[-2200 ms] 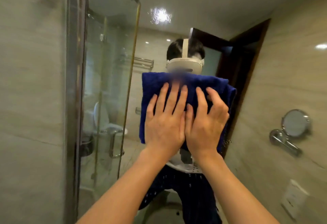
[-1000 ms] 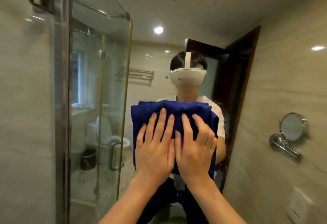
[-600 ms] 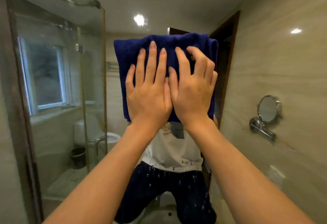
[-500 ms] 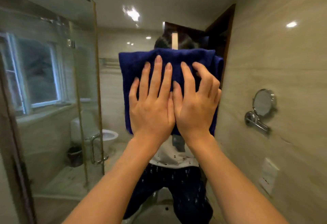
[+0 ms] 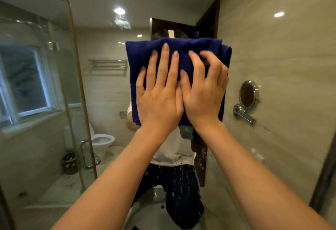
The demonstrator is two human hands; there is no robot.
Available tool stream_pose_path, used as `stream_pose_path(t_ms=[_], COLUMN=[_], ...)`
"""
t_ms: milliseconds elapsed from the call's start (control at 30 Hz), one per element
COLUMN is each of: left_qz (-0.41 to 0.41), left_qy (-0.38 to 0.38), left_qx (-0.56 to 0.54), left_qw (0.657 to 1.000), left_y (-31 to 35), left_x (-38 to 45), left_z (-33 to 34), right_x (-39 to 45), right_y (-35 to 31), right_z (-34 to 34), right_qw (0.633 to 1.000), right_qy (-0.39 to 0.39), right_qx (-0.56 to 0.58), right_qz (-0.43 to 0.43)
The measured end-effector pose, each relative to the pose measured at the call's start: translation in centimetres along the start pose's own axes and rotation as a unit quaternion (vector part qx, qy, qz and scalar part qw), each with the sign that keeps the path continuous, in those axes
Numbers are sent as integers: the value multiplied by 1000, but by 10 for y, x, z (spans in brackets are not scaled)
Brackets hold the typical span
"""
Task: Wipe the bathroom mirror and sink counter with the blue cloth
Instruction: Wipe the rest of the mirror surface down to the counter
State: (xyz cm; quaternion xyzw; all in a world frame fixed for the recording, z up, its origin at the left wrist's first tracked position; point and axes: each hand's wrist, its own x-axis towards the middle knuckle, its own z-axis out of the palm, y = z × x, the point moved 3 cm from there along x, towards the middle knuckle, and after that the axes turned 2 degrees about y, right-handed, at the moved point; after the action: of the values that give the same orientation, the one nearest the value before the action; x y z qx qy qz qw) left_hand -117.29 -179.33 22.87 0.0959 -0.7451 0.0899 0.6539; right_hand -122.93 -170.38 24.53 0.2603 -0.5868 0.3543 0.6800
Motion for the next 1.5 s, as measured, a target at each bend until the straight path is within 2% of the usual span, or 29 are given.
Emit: stream_pose_path(t_ms=[100, 233, 400, 500, 633, 733, 867, 1067, 1300, 1433, 1500], left_qz=[-11, 38, 83, 84, 96, 86, 70, 173, 192, 204, 207], left_qy=[0, -24, -79, -75, -49, -39, -34, -157, -170, -170, -158], left_qx=[1, -11, -33, -37, -68, -78, -81, -88, -93, -92, -94], left_qw=[1000, 999, 993, 993, 992, 992, 994, 968, 962, 960, 961], left_y=[20, 53, 100, 115, 148, 177, 199, 249, 289, 289, 285], left_x=[2, -39, -111, -92, -18, 5, -29, -124, -86, -88, -90], left_z=[5, 17, 31, 34, 37, 44, 54, 71, 79, 81, 79], right_x=[5, -43, -117, -98, -27, 3, -21, -130, -98, -106, -108], right_y=[17, 54, 101, 115, 145, 172, 197, 249, 286, 287, 281], right_z=[-7, -29, -64, -66, -67, -75, -88, -132, -140, -142, -138], right_qw=[1000, 999, 998, 999, 996, 998, 999, 993, 984, 983, 980], right_qy=[8, 22, -24, -18, 39, 41, 29, 6, 31, 23, 37], right_qx=[-11, -21, -42, -31, -36, -37, -40, -97, -140, -151, -153], right_qz=[-11, 14, 30, 29, 65, 42, 7, 69, 102, 97, 123])
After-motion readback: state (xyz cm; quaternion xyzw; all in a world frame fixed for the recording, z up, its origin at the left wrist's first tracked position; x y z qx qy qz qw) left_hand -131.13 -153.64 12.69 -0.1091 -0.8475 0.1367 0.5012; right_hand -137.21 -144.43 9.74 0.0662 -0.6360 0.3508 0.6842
